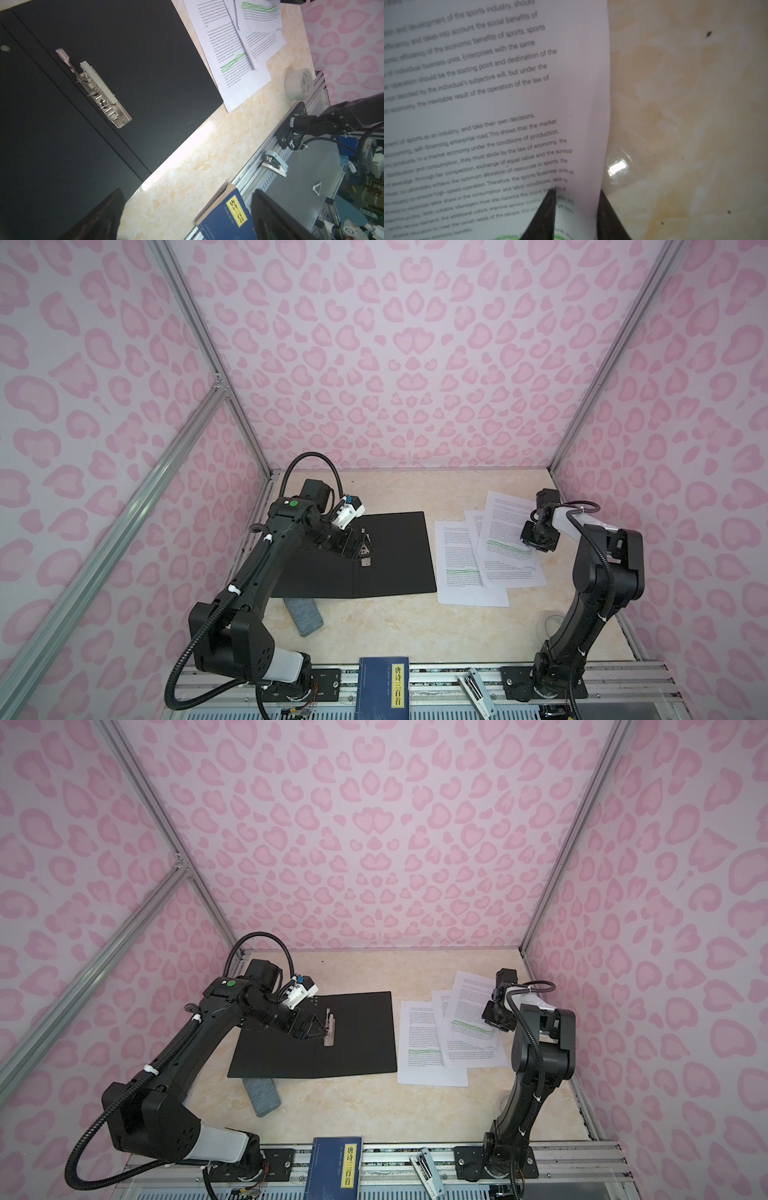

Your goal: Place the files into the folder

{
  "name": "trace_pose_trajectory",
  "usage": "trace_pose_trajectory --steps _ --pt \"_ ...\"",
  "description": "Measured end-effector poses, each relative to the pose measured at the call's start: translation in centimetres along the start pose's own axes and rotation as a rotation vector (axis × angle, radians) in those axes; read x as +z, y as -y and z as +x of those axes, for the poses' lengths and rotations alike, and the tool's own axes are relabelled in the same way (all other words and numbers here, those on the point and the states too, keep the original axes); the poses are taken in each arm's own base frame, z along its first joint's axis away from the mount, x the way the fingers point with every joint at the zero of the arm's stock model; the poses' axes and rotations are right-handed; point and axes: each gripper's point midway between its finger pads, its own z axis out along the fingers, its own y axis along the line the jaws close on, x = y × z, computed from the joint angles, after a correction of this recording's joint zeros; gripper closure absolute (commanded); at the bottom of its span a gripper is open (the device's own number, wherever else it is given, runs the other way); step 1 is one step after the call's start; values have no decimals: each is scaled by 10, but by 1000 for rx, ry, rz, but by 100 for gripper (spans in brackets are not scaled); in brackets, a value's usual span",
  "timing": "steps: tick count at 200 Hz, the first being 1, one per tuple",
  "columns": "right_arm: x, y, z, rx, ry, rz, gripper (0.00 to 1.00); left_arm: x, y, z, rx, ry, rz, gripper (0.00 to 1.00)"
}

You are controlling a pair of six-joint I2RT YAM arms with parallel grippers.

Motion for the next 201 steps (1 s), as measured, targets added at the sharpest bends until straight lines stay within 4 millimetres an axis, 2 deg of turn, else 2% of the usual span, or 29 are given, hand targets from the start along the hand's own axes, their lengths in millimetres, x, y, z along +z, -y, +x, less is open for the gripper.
trace_pose_trajectory --steps 25,55,105,127,148,169,201 --pt "-14 2 13 -3 3 -21 81 -1 0 8 -3 -2 -16 2" --pt "-33 -5 21 -10 19 -76 91 -8 3 9 -6 18 -28 2" --pt "-52 -17 29 -45 15 -154 96 -11 3 9 -25 30 -42 2" --pt "-67 -23 30 -63 35 -187 97 -11 2 8 -43 30 -41 2" --pt "-94 -32 31 -79 74 -242 97 -10 1 6 -54 29 -41 2" --pt "-121 -50 32 -115 114 -319 97 -10 0 6 -64 29 -46 2" --pt "-178 -98 45 -238 180 -455 98 -14 -3 6 -73 38 -79 2"
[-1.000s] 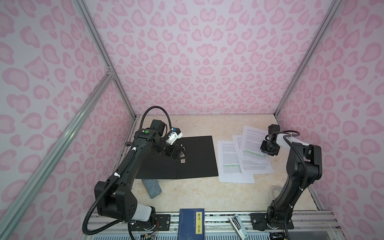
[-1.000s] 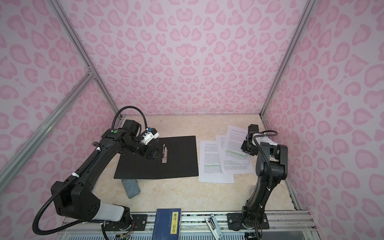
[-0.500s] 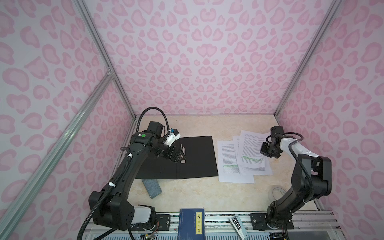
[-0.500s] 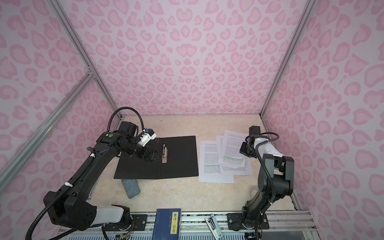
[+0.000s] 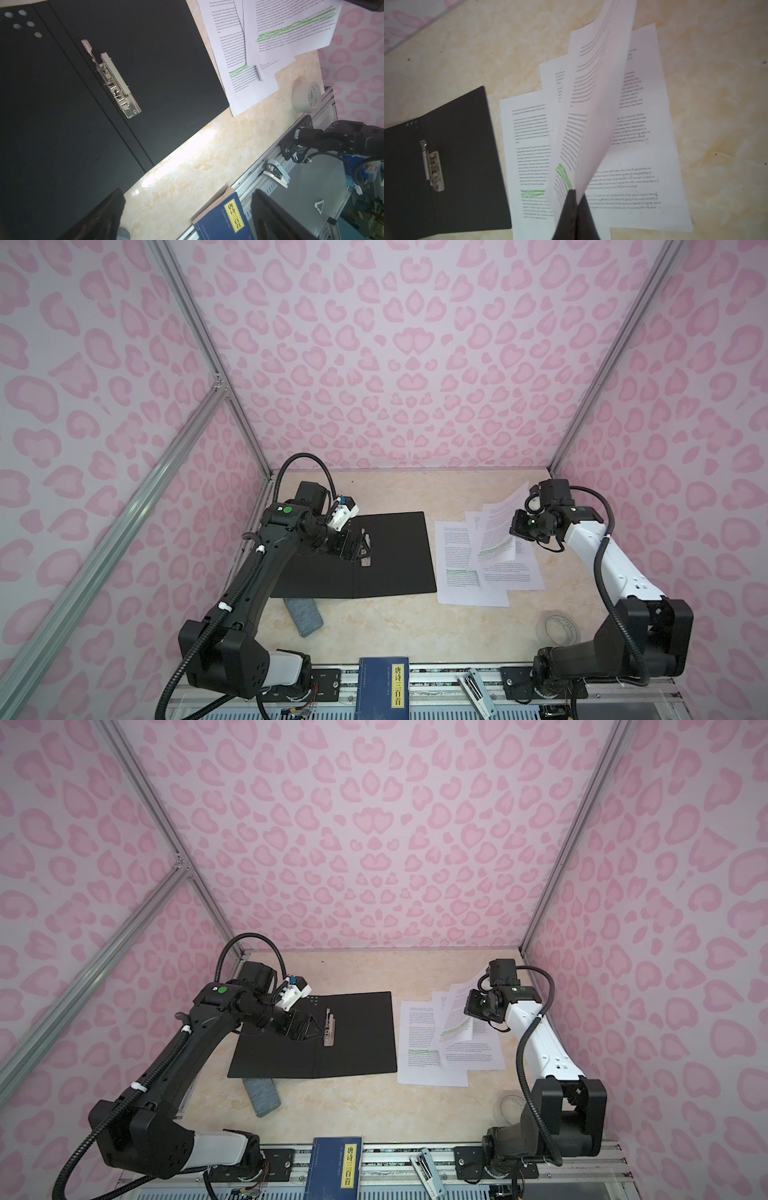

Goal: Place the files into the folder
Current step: 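Grasp the top printed sheets' edge with the right gripper and lift, then carry the lifted sheets with the right gripper onto the open folder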

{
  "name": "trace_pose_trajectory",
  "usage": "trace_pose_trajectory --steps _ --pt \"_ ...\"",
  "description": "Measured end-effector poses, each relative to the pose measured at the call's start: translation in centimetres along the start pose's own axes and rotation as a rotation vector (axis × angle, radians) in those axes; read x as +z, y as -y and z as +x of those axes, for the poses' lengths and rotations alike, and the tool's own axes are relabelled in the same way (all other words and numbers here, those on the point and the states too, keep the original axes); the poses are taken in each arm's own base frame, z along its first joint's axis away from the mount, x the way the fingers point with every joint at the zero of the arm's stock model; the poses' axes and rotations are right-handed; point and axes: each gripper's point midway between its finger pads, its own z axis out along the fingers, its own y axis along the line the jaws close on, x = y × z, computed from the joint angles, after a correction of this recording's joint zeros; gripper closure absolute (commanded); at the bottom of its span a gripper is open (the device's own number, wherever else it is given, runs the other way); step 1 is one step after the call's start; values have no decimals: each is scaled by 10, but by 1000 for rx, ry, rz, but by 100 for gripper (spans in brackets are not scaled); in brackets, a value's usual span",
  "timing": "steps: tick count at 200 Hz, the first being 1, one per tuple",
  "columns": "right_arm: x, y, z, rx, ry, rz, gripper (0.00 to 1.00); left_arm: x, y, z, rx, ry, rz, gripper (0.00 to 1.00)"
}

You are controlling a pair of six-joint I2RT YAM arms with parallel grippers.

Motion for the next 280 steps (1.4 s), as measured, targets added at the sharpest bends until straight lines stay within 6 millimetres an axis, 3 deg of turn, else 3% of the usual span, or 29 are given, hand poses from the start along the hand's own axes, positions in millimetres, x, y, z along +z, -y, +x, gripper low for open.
trace_pose_trajectory --steps 24,63,93,126,176,236,280 --pt "-21 -55 -1 -92 34 -99 98 -13 -4 -1 -11 46 -44 2" --pt "-47 -139 17 -202 37 -247 98 -36 -28 -6 -79 133 -123 2" --pt "-54 -183 35 -237 17 -339 98 -46 -46 -6 -143 165 -153 3" --pt "-53 -221 56 -238 -8 -449 97 -45 -52 -2 -169 160 -145 2" --pt "-15 -223 78 -123 -47 -505 98 -45 -50 1 -173 164 -130 2" --pt "49 -208 110 -6 -120 -480 97 -41 -48 3 -175 155 -109 2" --pt "80 -205 123 22 -163 -463 97 -37 -47 6 -170 145 -96 2"
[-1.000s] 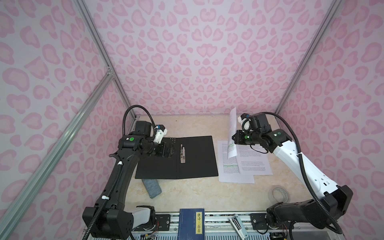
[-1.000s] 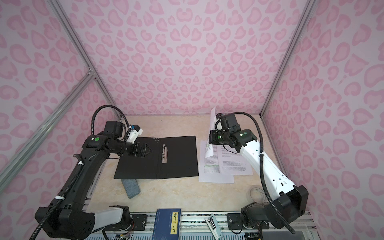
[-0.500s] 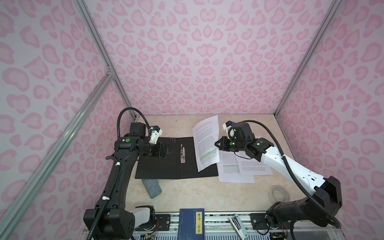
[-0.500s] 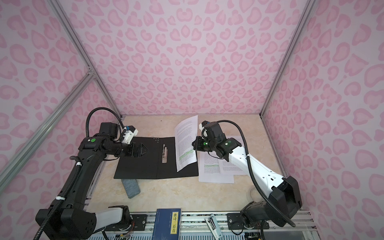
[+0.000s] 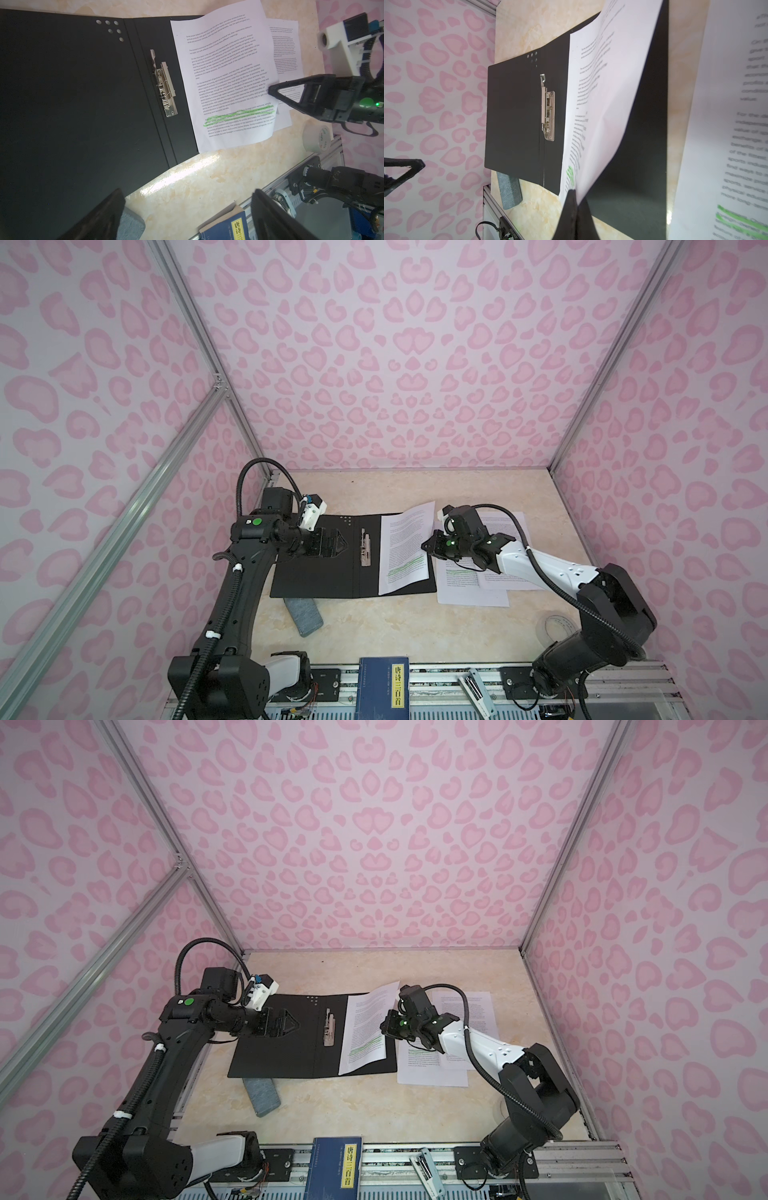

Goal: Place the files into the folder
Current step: 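Carry the lifted sheets with the right gripper onto the open folder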

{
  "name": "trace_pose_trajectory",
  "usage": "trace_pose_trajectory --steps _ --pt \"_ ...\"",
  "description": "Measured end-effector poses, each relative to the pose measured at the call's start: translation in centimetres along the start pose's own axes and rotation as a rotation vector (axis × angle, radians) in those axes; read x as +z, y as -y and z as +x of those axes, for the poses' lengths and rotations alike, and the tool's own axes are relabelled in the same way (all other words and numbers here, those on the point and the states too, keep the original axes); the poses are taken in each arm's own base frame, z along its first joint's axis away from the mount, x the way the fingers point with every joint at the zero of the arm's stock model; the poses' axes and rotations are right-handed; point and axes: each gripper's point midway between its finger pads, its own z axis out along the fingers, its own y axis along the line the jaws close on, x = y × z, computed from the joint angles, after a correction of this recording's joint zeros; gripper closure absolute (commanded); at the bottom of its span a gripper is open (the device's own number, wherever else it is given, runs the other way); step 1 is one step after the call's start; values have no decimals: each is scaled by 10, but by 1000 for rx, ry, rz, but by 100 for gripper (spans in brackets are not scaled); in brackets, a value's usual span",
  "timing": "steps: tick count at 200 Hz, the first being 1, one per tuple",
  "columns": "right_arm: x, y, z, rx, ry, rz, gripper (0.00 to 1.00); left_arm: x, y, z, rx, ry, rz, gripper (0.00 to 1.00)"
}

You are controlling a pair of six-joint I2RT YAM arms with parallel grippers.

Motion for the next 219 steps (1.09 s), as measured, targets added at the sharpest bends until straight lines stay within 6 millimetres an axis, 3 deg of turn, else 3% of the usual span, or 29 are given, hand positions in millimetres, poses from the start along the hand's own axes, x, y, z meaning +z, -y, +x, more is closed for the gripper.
trace_pose_trajectory --steps 30,121,169,197,219 --pt "6 5 5 20 -16 0 97 1 0 1 5 -4 4 2" --pt "12 -24 -3 67 -37 -127 97 1 3 2 8 -5 23 3" --pt "15 -25 -7 100 -50 -148 98 1 3 3 19 -9 23 2" --pt "10 -31 -10 112 -50 -165 98 1 3 3 19 -11 23 3" --pt "-3 -48 -18 93 -32 -208 98 1 4 4 21 -12 24 2"
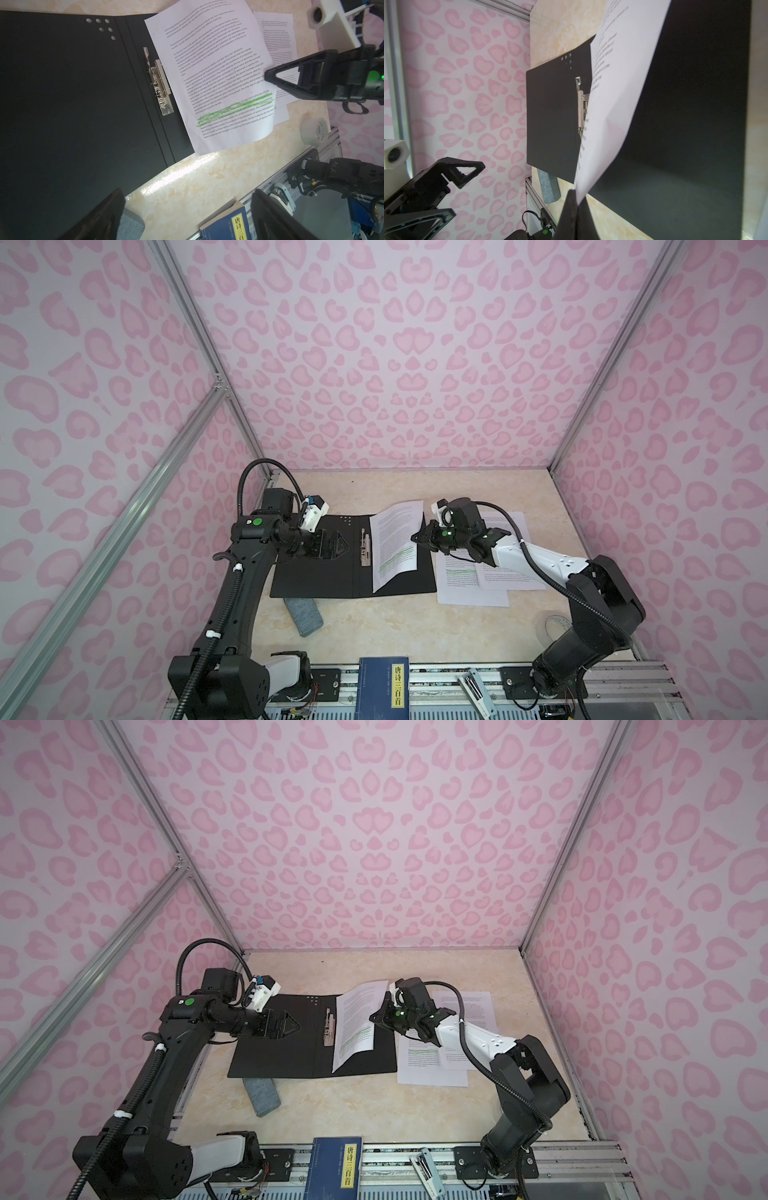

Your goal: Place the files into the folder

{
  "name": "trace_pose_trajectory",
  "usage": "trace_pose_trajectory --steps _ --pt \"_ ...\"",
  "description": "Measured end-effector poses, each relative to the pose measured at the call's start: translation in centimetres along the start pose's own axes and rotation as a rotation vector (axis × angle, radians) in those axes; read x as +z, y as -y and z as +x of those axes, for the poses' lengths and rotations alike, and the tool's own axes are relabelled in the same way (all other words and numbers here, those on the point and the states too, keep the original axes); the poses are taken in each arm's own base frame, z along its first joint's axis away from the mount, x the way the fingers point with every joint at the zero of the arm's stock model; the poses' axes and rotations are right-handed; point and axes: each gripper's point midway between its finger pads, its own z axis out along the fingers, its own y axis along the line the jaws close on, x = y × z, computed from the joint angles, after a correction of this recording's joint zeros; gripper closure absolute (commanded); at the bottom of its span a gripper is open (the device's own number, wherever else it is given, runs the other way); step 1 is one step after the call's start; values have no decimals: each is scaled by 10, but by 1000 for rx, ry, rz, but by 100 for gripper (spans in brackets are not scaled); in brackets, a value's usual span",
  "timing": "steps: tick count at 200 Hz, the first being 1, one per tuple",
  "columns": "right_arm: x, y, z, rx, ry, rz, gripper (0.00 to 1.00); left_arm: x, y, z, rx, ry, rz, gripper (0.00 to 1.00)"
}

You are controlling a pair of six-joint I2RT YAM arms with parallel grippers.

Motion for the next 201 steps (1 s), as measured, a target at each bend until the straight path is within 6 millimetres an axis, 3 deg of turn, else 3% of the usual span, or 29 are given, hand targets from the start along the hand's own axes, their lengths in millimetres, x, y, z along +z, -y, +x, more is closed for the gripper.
trace_pose_trajectory --steps 18,58,97,155,201 --pt "-3 -9 0 0 -5 -28 98 -1 1 0 -1 -1 3 2" --pt "-1 -8 4 14 -31 -32 98 -2 2 0 -3 -5 7 2" --pt "6 14 15 42 -62 7 98 -2 3 0 -3 -4 8 2" --pt "14 30 21 59 -71 22 97 -2 3 0 -3 -4 8 2" --pt "22 54 29 79 -92 74 88 -1 2 2 -6 -9 12 2"
